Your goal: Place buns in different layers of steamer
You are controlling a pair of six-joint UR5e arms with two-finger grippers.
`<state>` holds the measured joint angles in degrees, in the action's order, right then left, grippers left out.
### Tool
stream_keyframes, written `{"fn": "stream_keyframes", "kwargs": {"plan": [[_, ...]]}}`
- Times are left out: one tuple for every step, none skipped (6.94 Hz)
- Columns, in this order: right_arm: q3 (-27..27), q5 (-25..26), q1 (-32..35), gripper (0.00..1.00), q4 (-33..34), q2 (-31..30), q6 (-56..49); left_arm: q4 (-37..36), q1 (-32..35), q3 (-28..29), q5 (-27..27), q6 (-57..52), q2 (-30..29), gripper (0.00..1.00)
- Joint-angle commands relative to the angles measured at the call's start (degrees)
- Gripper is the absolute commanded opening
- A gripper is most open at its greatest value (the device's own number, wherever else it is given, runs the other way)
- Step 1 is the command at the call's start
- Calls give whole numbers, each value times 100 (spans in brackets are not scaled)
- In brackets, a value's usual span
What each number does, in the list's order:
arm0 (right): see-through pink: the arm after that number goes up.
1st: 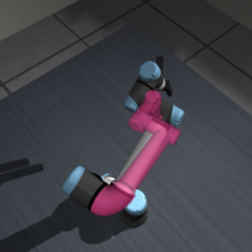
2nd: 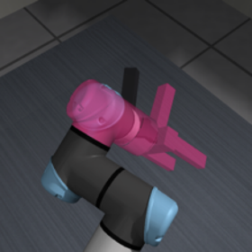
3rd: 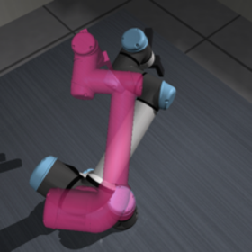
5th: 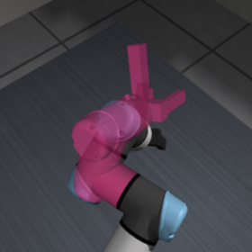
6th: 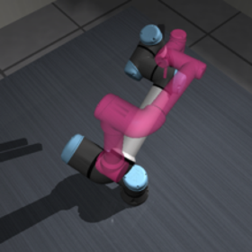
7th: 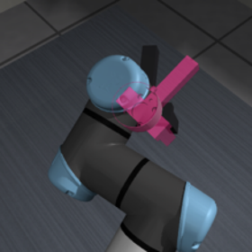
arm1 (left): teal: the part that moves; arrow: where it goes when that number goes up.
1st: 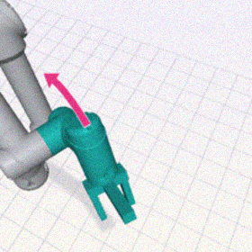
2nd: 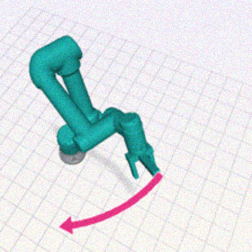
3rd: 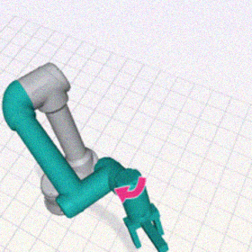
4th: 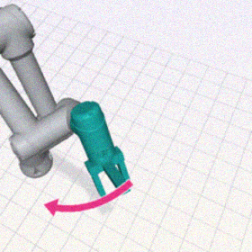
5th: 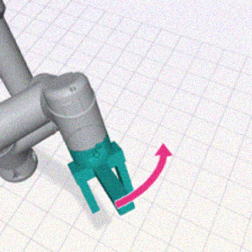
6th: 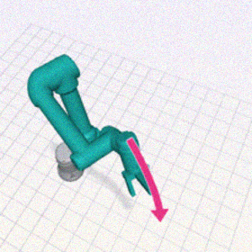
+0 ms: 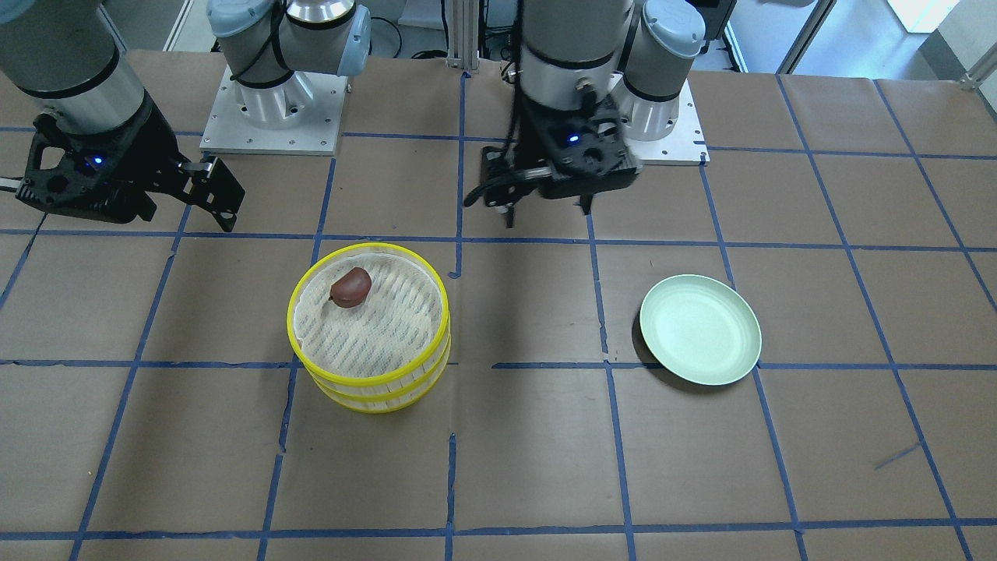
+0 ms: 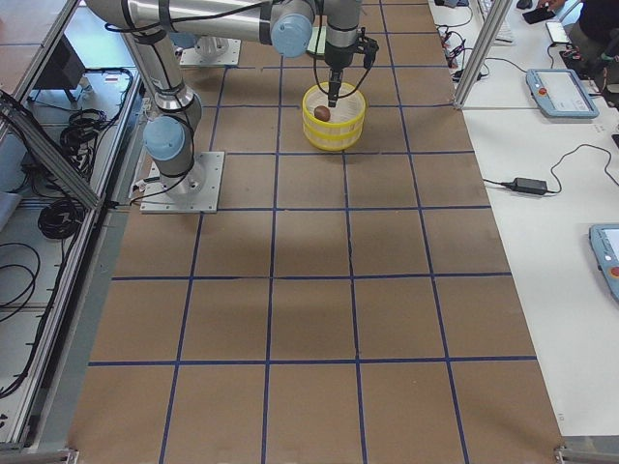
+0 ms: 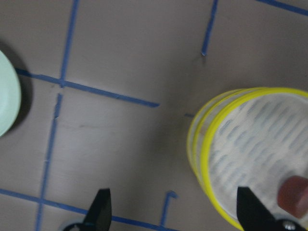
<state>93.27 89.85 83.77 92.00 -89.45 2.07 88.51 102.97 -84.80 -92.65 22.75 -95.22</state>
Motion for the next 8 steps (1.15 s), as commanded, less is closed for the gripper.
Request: {"fn": "stream_keyframes", "kwargs": {"plan": [[-10, 7, -9, 100, 2, 6, -22, 518, -1048, -81, -42, -1647, 443, 100], [-2, 7, -9, 100, 19, 6, -40, 518, -1181, -90, -60, -1964, 443, 100], [7, 15, -1, 100, 54, -3, 21, 527, -1365, -124, -43, -2280, 435, 100], [-2, 15, -1, 100, 46, 6, 30, 527, -1498, -177, -34, -2562, 443, 100], [-2, 15, -9, 100, 72, 6, -31, 501, -1499, -186, -42, -2574, 443, 100], [24, 7, -9, 100, 159, 6, -40, 527, -1473, -169, -60, -2565, 408, 100], [25, 7, -9, 100, 177, 6, -84, 527, -1473, -169, -51, -2565, 408, 100], [25, 7, -9, 100, 169, -3, -215, 510, -1473, -143, -51, -2565, 399, 100]]}}
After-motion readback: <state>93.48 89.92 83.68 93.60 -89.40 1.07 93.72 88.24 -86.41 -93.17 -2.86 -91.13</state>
